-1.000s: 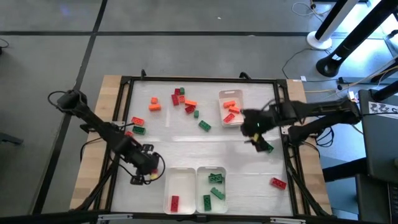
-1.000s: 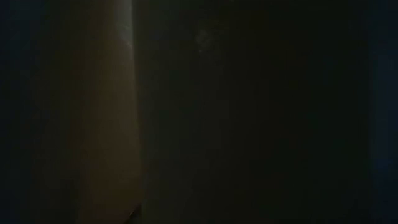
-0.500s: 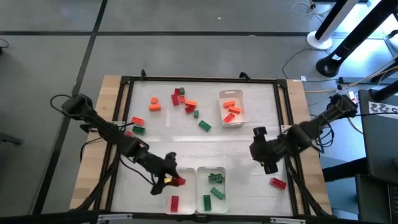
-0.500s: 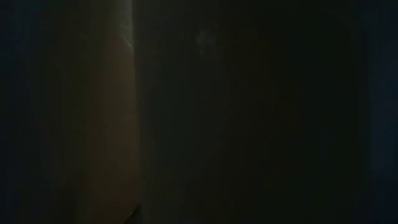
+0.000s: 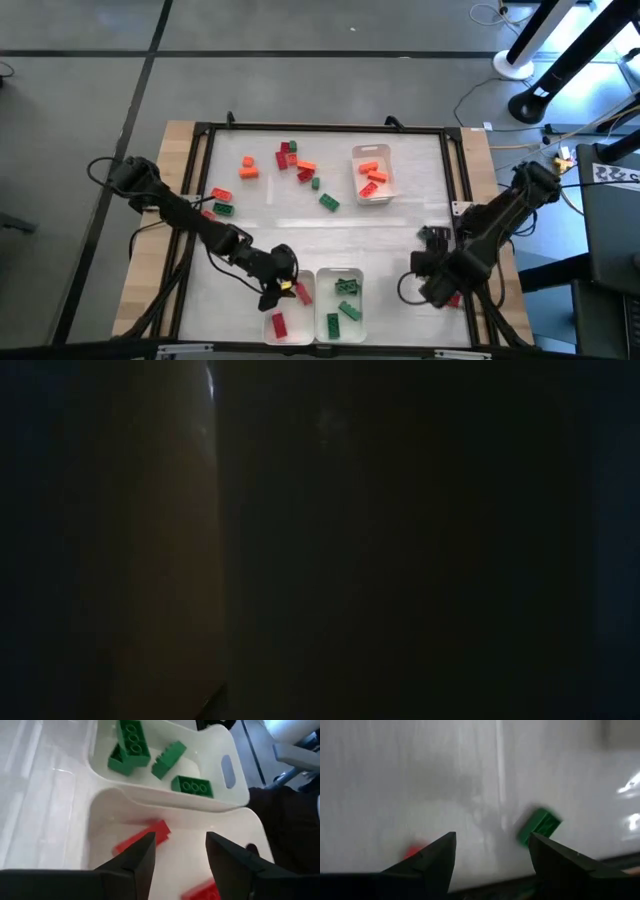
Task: Sort blocks
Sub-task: Put the red game piece into the bottom left white bin
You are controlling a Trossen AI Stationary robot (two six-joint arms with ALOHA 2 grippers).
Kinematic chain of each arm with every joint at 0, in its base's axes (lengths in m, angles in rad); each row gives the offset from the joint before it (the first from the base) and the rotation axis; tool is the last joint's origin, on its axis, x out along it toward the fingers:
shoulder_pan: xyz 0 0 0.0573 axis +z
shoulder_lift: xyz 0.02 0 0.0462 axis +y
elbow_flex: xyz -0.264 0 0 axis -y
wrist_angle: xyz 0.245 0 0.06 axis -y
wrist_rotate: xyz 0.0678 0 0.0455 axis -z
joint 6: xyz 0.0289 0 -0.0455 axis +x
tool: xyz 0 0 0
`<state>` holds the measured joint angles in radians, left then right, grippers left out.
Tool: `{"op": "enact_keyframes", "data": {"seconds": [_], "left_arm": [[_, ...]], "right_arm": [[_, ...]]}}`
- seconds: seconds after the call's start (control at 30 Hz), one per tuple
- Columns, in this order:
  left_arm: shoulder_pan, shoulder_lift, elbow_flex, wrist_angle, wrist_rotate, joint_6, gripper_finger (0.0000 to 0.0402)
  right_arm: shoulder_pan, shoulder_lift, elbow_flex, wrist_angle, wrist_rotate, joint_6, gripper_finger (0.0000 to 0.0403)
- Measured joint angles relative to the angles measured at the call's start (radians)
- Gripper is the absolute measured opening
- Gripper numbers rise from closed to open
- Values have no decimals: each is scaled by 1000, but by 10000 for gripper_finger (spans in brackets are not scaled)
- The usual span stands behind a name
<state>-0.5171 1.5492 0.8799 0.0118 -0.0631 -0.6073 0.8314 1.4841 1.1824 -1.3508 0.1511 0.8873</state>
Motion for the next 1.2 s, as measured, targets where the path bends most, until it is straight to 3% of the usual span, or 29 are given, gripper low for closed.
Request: {"op": "enact_keyframes", "data": {"seconds": [0.3, 0.57, 0.67, 0.9, 1.2], "left_arm": [[30, -1, 0, 0, 0, 62, 161], [34, -2, 0, 0, 0, 85, 161], [34, -2, 0, 0, 0, 85, 161], [34, -2, 0, 1, 0, 85, 162], [34, -2, 0, 1, 0, 84, 162]], "right_arm": [[122, 96, 0, 21, -150, 226, 250], [240, 98, -5, 79, -142, 416, 250], [279, 90, -53, 119, -137, 508, 250], [349, 44, -238, 400, -133, 613, 250], [347, 5, -388, 486, -137, 627, 250]]}}
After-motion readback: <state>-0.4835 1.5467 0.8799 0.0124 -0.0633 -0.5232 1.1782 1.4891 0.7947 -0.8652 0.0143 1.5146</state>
